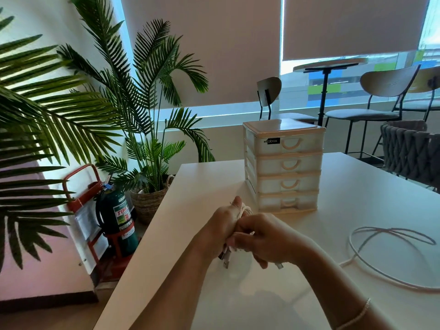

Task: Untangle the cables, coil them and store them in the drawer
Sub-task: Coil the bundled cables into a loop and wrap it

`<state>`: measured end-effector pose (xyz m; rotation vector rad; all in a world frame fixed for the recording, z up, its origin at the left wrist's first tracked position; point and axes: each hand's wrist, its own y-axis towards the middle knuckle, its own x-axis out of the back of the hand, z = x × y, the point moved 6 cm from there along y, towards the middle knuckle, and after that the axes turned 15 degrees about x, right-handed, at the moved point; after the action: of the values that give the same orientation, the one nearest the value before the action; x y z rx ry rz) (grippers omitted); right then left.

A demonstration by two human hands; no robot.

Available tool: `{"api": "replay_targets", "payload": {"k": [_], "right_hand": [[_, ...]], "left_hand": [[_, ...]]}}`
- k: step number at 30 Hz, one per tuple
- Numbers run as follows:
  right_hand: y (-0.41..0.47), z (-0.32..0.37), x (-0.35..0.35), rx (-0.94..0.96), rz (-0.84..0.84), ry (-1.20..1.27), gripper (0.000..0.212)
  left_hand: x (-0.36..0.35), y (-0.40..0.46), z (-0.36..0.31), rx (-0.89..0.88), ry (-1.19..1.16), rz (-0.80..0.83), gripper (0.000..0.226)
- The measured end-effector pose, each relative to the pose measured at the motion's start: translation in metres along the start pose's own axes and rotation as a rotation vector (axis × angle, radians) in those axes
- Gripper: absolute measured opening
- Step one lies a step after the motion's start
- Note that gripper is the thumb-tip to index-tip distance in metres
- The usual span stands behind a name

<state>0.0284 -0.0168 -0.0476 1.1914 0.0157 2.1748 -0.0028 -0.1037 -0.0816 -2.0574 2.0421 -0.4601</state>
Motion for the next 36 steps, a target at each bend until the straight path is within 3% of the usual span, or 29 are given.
{"api": "replay_targets", "payload": {"k": [3,7,12,18,23,29,36], "right_hand": [[-0.004,-0.008,0.017,-0.066,-0.189,0.116,0.026],[-0.006,-0.016,0.036,-0.106,-0.463,0.056,0.03],[-0.009,-0.02,0.042,-0.119,-0.602,0.119,0.019],[-0.008,-0.021,0.042,-0.094,-0.586,0.133,0.015],[-0.009,-0.03,0.045,-0.114,-0.558,0.1,0.014],[-0.012,-0.043,0.044,-0.111,-0.459,0.353,0.011],[-0.018,-0.049,0.044,-0.063,-0.397,0.512,0.015]], "left_hand": [[-0.009,0.0,0.006,0.052,-0.051,0.179,0.059],[-0.017,-0.006,0.007,0.09,-0.12,0.279,0.071],[-0.025,-0.008,0.008,0.1,-0.126,0.368,0.087],[-0.035,-0.014,0.004,0.053,-0.1,0.411,0.084],[-0.031,-0.015,0.004,0.037,0.031,0.297,0.089],[-0.019,-0.021,-0.001,0.004,0.169,0.145,0.082],[-0.011,-0.026,-0.005,-0.02,0.129,0.152,0.065]]}}
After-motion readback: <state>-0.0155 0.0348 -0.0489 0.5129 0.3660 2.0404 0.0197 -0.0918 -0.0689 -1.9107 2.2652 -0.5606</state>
